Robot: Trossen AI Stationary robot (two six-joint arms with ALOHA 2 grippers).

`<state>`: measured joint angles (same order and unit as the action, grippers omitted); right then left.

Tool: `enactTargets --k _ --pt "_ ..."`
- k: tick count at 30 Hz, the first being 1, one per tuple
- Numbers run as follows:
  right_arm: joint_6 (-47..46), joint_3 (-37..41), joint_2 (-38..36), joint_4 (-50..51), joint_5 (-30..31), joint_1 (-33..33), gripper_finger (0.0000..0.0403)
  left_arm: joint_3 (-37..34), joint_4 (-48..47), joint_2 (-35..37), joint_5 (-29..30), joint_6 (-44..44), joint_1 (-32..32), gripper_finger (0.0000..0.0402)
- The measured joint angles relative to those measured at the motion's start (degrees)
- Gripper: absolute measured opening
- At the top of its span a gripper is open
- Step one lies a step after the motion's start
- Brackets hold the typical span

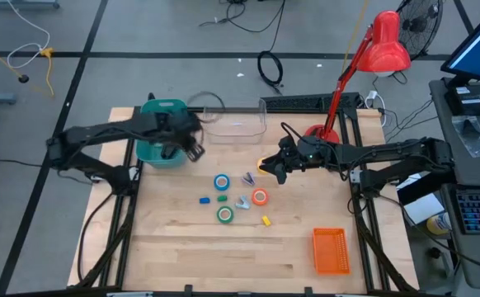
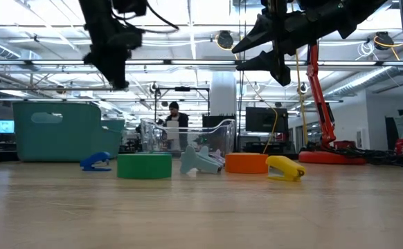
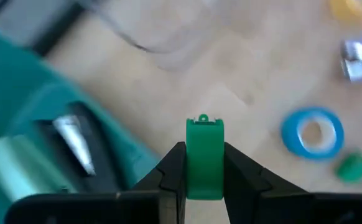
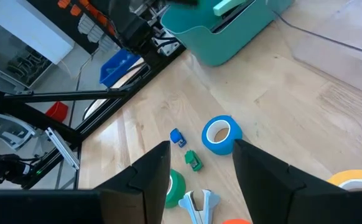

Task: Pick and place Stapler, Stapler remover, tape
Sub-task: Put the top green stapler into the green bin

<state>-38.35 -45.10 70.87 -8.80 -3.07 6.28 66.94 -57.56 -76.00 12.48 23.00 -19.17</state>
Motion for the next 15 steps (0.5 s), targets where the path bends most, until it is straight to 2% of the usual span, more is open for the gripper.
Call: enactTargets --k 8,15 --pt "0.0 0.0 0.0 0.0 0.0 0.0 0.0166 0.0 -1.4 5.9 8.3 7.3 -10.5 0.0070" --pt "0.0 0.0 0.0 0.0 0.0 0.0 0.0166 0.0 -1.4 5.1 7.9 14.5 -19.3 0.0070"
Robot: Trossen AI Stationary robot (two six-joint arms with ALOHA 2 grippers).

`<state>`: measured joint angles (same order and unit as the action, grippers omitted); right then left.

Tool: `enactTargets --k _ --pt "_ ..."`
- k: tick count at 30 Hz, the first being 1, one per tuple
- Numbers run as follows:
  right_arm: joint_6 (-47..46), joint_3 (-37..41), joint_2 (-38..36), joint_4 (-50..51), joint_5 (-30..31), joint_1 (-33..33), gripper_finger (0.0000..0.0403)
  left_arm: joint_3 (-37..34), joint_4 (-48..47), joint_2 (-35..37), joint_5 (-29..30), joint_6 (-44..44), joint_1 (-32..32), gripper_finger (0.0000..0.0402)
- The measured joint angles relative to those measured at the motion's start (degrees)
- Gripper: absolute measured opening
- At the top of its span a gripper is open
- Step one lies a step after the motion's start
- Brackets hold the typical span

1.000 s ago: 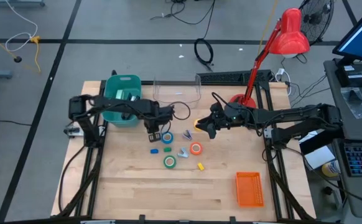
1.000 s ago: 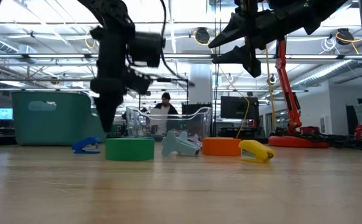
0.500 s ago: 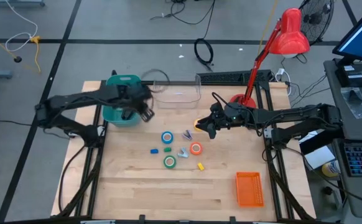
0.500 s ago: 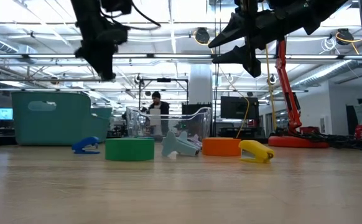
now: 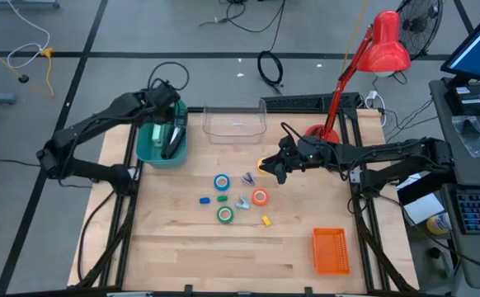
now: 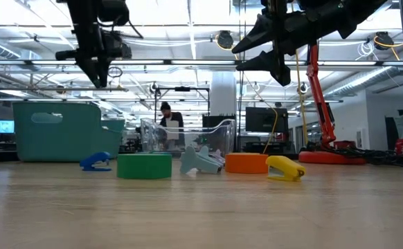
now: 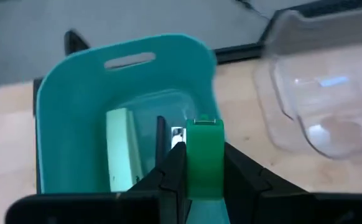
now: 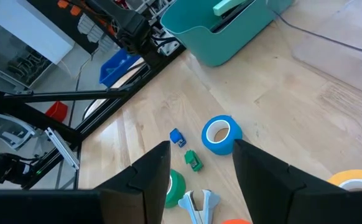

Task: Pick and place Stapler, Stapler remover, tape
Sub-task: Put the top green stapler into the green bin

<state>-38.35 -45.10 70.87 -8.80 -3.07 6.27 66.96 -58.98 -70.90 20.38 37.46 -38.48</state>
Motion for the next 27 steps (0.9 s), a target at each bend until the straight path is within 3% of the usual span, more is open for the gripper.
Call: enactTargets --k 6,16,27 --pt "0.0 0.0 0.0 0.0 0.0 0.0 0.0166 0.0 -0.1 -1.0 -2.7 1.0 -4.0 0.0070" --pt "0.0 0.0 0.0 0.0 0.0 0.0 0.0166 0.0 0.1 -1.3 -2.8 1.9 -4.3 0.0070" --pt "-0.7 0.0 0.0 0.0 0.0 0.0 0.0166 0.0 5.0 -12.0 -3.6 -1.5 -10.2 0.0070"
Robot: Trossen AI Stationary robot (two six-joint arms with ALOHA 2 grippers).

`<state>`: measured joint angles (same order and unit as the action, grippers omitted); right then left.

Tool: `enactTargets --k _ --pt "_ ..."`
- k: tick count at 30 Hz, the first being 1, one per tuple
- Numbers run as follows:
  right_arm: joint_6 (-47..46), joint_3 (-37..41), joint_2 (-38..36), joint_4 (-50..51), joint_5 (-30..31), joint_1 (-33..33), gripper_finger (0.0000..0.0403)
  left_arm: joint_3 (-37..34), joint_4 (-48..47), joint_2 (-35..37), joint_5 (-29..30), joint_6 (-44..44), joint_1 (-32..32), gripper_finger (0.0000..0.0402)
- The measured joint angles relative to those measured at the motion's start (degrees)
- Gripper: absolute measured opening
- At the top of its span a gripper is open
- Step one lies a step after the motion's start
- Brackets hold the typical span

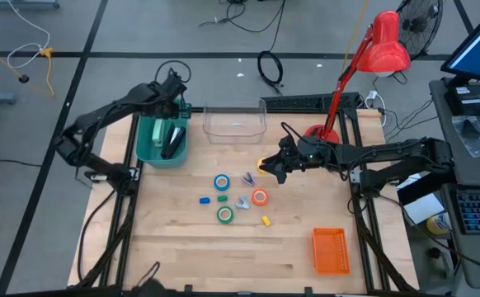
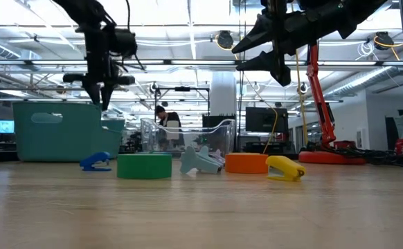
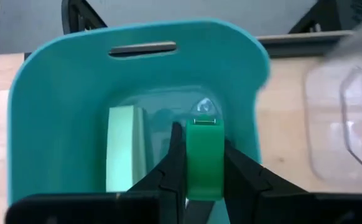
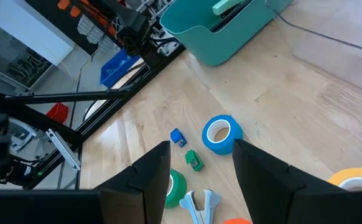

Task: Pick and place Stapler, Stapler remover, tape
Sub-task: Put the top green stapler into the green bin

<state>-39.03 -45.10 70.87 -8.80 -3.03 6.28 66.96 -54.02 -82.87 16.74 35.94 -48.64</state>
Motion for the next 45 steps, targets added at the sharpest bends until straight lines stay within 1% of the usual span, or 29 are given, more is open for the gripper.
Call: enactTargets --k 7,11,13,18,22,24,27,30,42,45 --pt "-0.8 0.0 0.0 0.0 0.2 0.0 0.0166 0.0 5.7 -6.4 -3.0 -0.2 -4.2 0.0070" --pt "-0.8 0.0 0.0 0.0 0.2 0.0 0.0166 0.0 6.8 -9.6 -4.0 -1.1 -5.2 0.0070" --pt "-0.8 0.0 0.0 0.0 0.2 0.0 0.0166 0.0 6.6 -10.7 -3.8 -2.8 -5.4 0.0070" --pt "-0.8 0.0 0.0 0.0 0.3 0.0 0.0166 0.0 7.3 -12.9 -0.8 -7.2 -5.4 0.0070" --pt "-0.8 0.0 0.0 0.0 0.2 0.0 0.0166 0.0 7.3 -13.6 0.3 -9.9 -5.6 0.0070" --pt "-0.8 0.0 0.0 0.0 0.2 0.0 0.0166 0.0 7.2 -13.6 0.2 -8.8 -6.0 0.0070" --pt "-0.8 0.0 0.0 0.0 0.2 0.0 0.0166 0.0 6.6 -13.6 -2.3 -6.0 -6.8 0.0070" --pt "-0.8 0.0 0.0 0.0 0.2 0.0 0.0166 0.0 5.5 -13.6 -3.2 -5.8 -7.4 0.0070" --pt "-0.8 0.0 0.0 0.0 0.2 0.0 0.0166 0.0 4.5 -13.6 -1.2 -4.2 -7.3 0.0070" --pt "-0.8 0.0 0.0 0.0 0.2 0.0 0.0166 -1.1 4.2 -13.6 -0.8 -3.8 -7.5 0.0070"
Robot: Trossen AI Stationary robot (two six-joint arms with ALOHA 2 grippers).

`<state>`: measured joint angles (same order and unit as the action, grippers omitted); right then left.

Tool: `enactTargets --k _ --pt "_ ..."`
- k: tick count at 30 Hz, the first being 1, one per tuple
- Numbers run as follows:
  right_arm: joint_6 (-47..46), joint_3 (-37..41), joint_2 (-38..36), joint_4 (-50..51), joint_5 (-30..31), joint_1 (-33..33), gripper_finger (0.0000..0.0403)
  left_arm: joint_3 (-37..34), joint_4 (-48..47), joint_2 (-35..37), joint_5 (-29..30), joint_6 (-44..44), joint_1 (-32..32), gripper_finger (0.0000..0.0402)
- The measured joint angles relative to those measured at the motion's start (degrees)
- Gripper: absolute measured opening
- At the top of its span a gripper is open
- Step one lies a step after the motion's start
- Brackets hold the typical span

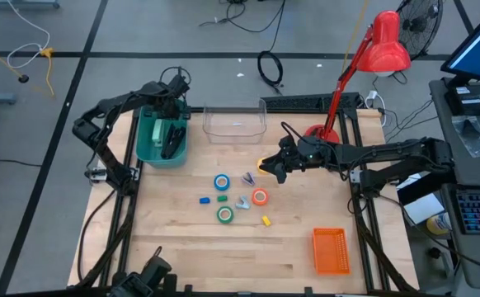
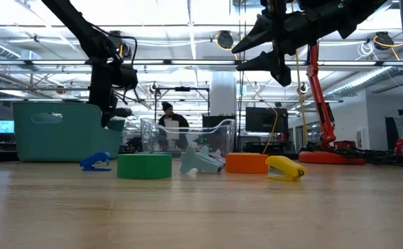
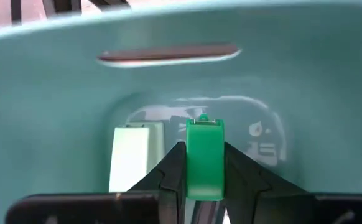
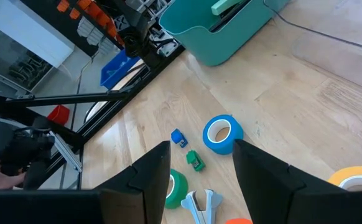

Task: Pick and place Stapler, Stapler remover, tape
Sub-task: Put the top green stapler into the green bin, then put the blue stapler into the green bin

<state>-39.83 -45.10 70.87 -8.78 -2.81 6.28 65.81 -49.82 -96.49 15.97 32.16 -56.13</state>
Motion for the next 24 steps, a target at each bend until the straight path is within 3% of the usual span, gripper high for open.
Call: enactTargets --k 7,24 --pt "0.0 0.0 0.0 0.0 0.0 0.0 0.0166 -4.3 -0.2 0.0 -0.5 2.4 -0.1 0.0071" --pt "0.0 0.0 0.0 0.0 0.0 0.0 0.0166 -4.6 0.4 0.0 -0.5 1.1 -0.1 0.0120"
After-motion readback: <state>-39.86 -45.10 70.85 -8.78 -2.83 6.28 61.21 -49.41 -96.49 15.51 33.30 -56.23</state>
